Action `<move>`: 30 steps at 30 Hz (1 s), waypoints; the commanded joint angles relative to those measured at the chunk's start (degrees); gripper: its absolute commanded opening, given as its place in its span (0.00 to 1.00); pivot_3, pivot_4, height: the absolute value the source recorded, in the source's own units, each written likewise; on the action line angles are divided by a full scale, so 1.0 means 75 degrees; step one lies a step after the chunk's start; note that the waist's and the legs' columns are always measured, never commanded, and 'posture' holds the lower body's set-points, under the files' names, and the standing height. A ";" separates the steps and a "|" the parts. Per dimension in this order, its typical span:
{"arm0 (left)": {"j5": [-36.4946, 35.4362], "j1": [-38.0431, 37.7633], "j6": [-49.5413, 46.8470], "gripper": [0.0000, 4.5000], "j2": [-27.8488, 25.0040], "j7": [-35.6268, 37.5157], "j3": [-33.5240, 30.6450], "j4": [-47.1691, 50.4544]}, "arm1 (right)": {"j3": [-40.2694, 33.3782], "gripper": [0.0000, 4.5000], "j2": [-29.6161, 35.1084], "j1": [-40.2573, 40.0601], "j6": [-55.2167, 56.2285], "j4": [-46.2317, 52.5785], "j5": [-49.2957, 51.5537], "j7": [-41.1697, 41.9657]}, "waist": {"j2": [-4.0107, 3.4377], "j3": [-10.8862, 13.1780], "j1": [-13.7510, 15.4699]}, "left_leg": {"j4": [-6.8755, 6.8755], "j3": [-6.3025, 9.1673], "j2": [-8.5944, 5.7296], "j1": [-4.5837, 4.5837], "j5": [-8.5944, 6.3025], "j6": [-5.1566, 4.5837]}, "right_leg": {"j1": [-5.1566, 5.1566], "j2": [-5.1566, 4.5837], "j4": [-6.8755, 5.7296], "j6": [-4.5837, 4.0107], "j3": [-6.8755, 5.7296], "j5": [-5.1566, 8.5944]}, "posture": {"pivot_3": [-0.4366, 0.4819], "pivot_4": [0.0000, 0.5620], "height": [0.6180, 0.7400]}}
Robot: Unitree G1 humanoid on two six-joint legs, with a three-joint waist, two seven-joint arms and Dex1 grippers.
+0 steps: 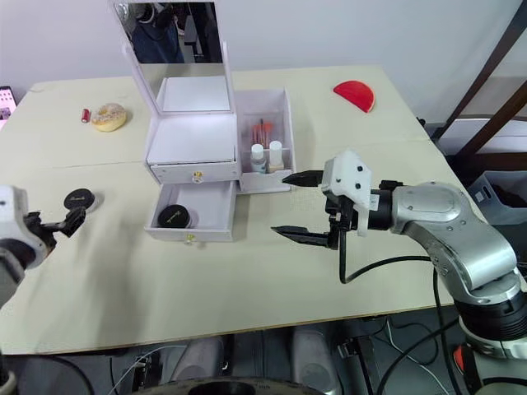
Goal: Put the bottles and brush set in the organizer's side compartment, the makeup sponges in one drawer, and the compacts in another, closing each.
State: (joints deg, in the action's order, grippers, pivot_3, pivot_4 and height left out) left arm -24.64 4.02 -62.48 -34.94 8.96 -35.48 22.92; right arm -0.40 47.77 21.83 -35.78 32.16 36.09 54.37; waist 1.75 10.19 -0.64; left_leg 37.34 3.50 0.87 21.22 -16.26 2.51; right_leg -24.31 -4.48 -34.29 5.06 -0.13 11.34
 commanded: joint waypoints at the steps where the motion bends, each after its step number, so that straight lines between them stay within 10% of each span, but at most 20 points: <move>1: 0.0463 0.0549 0.0180 0.99 -0.0364 -0.0101 0.0450 -0.0951 | -0.0095 1.00 -0.0036 0.0147 0.0020 0.0252 0.0054 -0.0112 | 0.0000 0.0000 -0.0017 | -0.0001 -0.0001 0.0000 0.0000 0.0000 0.0000 | -0.0001 0.0000 0.0000 0.0000 0.0000 0.0000 | 0.48 0.27 1.00; 24: 0.1392 0.2620 0.2253 0.99 -0.0448 0.0477 0.1977 -0.5320 | -0.0216 1.00 -0.0061 0.0063 -0.0448 0.0744 0.0316 -0.0687 | 0.0001 -0.0003 0.0001 | -0.0005 -0.0003 -0.0001 -0.0007 0.0003 0.0004 | -0.0002 -0.0007 -0.0008 0.0003 -0.0001 -0.0004 | 0.48 0.27 1.00; 30: 0.1354 0.2608 0.2140 0.60 -0.0395 0.0477 0.1968 -0.5100 | -0.0198 1.00 -0.0058 0.0099 -0.0472 0.0732 0.0321 -0.0693 | 0.0001 -0.0003 -0.0006 | -0.0006 -0.0003 -0.0001 -0.0009 0.0005 0.0006 | -0.0002 -0.0007 -0.0010 0.0003 0.0000 -0.0005 | 0.48 0.27 1.00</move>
State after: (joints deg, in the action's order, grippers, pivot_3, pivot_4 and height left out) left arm -15.07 23.83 -45.78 -37.94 12.60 -21.02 -16.47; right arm -0.43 47.15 22.17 -39.63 35.90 37.64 49.37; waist 1.75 10.17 -0.69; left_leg 37.29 3.48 0.87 21.15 -16.23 2.56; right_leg -24.32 -4.53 -34.36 5.08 -0.14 11.30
